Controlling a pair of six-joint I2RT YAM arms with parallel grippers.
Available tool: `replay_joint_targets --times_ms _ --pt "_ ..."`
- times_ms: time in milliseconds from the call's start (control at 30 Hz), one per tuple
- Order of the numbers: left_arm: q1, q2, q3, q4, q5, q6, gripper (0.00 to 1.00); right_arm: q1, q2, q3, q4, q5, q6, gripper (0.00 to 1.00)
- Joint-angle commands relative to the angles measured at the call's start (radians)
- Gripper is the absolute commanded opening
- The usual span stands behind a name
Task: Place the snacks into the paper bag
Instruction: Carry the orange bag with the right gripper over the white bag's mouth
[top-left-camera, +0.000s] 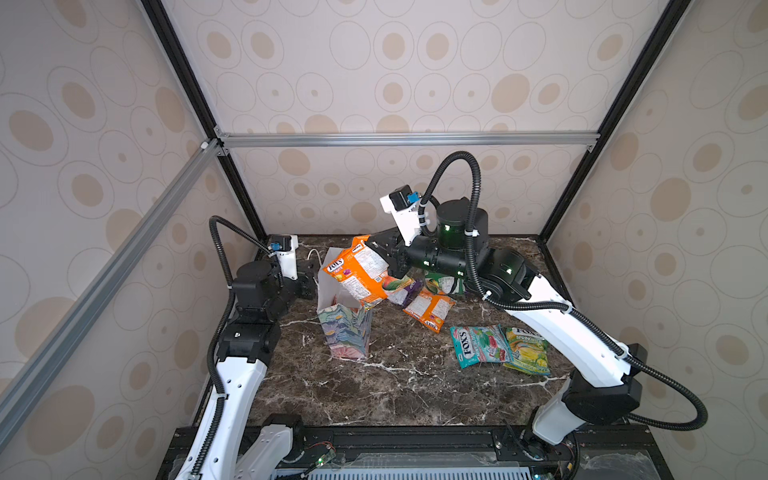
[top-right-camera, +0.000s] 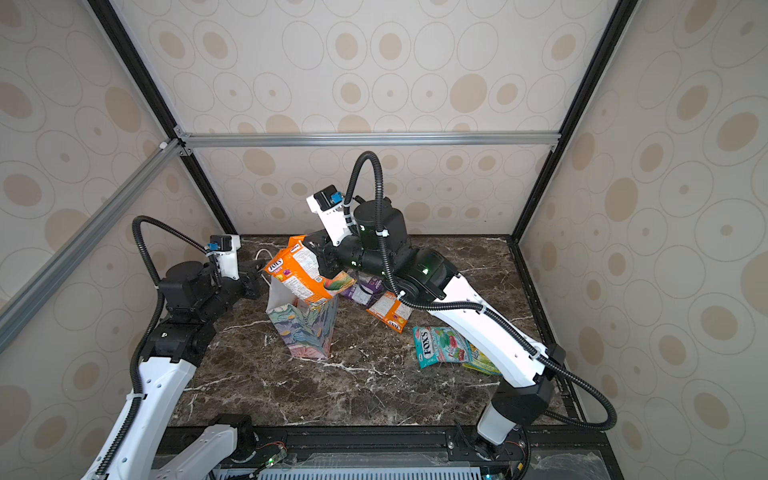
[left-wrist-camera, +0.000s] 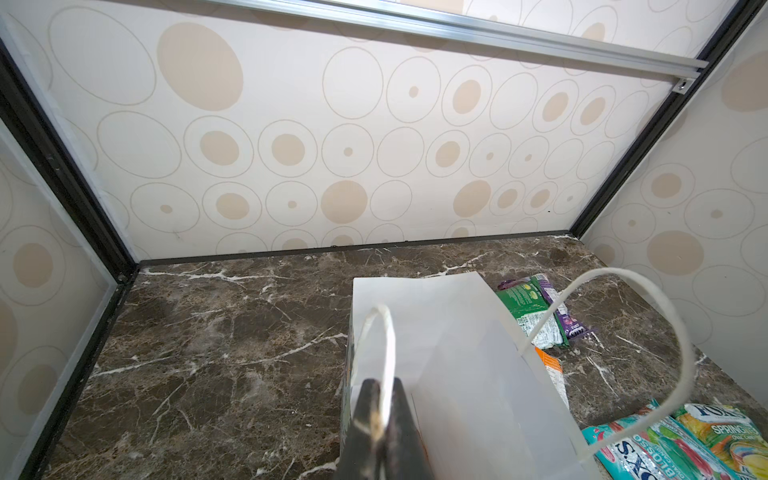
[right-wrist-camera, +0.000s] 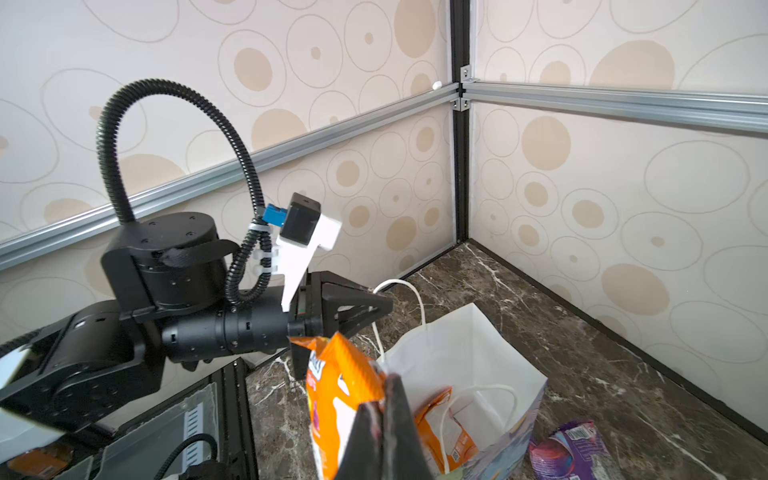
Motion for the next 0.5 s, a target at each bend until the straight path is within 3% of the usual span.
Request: replay_joint_targets --times_ms 0,467 --pt "0.002 -0.018 0.006 0.008 -0.004 0.001 0.03 0.002 0.019 0.084 0.032 0.033 -0.029 0.00" --pt "0.002 -0.012 0.006 0.009 -0.001 0.001 0.03 0.016 0.174 0.357 0.063 0.004 -0.017 0.00"
